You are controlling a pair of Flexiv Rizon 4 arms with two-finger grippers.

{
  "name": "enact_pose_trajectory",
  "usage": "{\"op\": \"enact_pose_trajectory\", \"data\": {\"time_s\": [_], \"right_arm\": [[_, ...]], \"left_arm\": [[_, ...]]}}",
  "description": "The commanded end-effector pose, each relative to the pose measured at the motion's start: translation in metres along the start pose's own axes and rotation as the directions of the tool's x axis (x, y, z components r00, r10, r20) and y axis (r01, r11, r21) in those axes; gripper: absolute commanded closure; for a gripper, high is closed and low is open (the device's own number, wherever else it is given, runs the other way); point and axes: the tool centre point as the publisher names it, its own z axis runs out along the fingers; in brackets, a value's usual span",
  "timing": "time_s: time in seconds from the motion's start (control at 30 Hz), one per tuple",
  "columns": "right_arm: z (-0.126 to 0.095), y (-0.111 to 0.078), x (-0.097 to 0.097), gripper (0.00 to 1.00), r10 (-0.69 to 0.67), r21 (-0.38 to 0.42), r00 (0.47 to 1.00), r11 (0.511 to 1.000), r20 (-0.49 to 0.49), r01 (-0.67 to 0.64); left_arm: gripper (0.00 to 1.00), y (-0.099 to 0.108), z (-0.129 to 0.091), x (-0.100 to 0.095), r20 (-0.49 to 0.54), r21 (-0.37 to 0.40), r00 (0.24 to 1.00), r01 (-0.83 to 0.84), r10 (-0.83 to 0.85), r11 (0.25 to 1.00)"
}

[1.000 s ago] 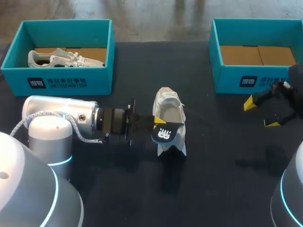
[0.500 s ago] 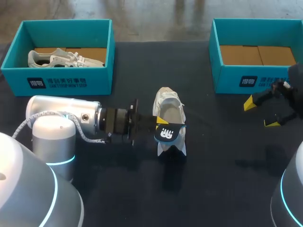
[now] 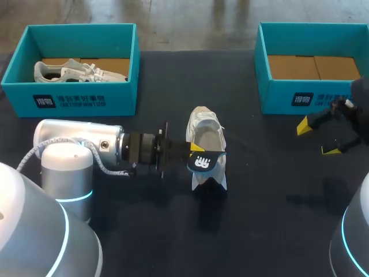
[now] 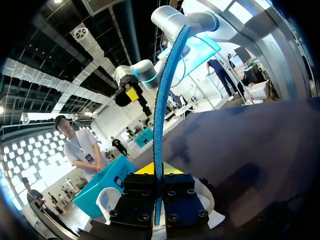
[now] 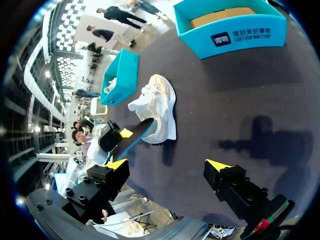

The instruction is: Take the shoe out of the shoebox, open the shoe tongue, remove and reinsert the insole, then place the shoe into the shoebox

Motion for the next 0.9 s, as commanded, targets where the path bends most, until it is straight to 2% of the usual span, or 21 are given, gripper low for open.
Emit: {"op": "enact_pose_trajectory", "data": {"time_s": [0.03,0.9], "right_arm": [[0.001,-0.001,0.000,0.00,0.001,-0.002,1.000,1.000,0.003,-0.001],[0.001,-0.001,0.000,0.00,0.001,-0.002,1.000,1.000,0.003,-0.001]], "left_arm": [[1.00,0.004,-0.001,0.001,0.005,0.005,1.000,0.001,-0.001,1.000],[1.00,0.016,-0.002,0.005,0.029,0.010,0.999,-0.015,0.014,1.000]]}}
